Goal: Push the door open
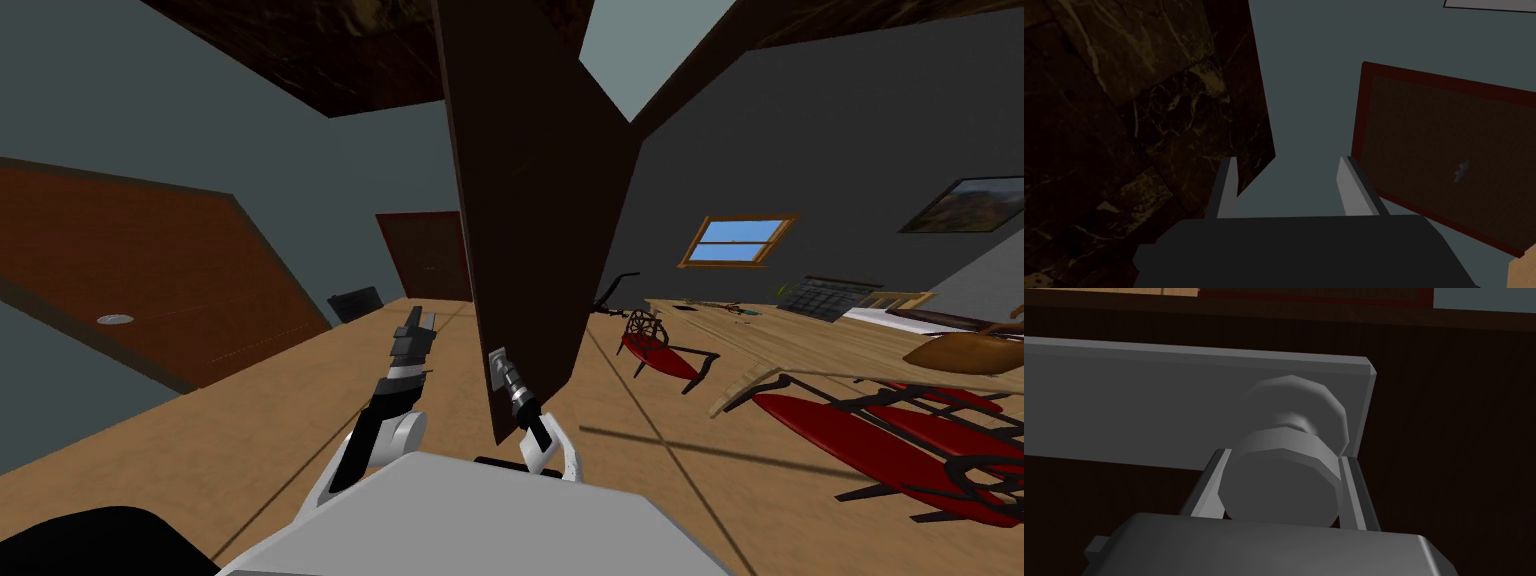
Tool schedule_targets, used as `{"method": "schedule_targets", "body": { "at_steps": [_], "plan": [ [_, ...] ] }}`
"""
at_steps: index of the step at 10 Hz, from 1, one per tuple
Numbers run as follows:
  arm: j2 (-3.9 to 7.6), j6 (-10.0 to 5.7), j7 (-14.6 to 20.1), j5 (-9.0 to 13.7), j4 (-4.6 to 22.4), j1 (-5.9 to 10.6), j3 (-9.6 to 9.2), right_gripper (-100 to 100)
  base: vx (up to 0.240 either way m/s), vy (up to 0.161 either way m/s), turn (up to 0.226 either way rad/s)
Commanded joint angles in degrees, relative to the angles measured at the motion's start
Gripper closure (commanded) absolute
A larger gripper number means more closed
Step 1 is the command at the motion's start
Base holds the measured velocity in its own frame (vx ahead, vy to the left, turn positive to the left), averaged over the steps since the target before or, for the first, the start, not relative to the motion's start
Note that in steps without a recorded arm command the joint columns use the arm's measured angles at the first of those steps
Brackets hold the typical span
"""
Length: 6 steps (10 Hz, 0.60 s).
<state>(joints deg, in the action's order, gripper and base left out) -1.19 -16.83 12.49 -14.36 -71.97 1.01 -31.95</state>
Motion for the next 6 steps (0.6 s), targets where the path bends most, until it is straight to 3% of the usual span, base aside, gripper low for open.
{"method": "schedule_targets", "body": {
  "at_steps": [1, 4, 6],
  "plan": [
    [1.29, 0.01, -0.24, 0.29, 0.18, 0.19, 1.06, 100, 0.052, 0.116, -0.032],
    [2.36, 0.02, -0.65, 0.78, 0.51, 0.52, 2.90, 100, 0.071, 0.171, -0.077],
    [2.44, 0.04, -0.97, 1.17, 0.75, 0.78, 4.33, 100, 0.104, 0.221, -0.086]
  ]
}}
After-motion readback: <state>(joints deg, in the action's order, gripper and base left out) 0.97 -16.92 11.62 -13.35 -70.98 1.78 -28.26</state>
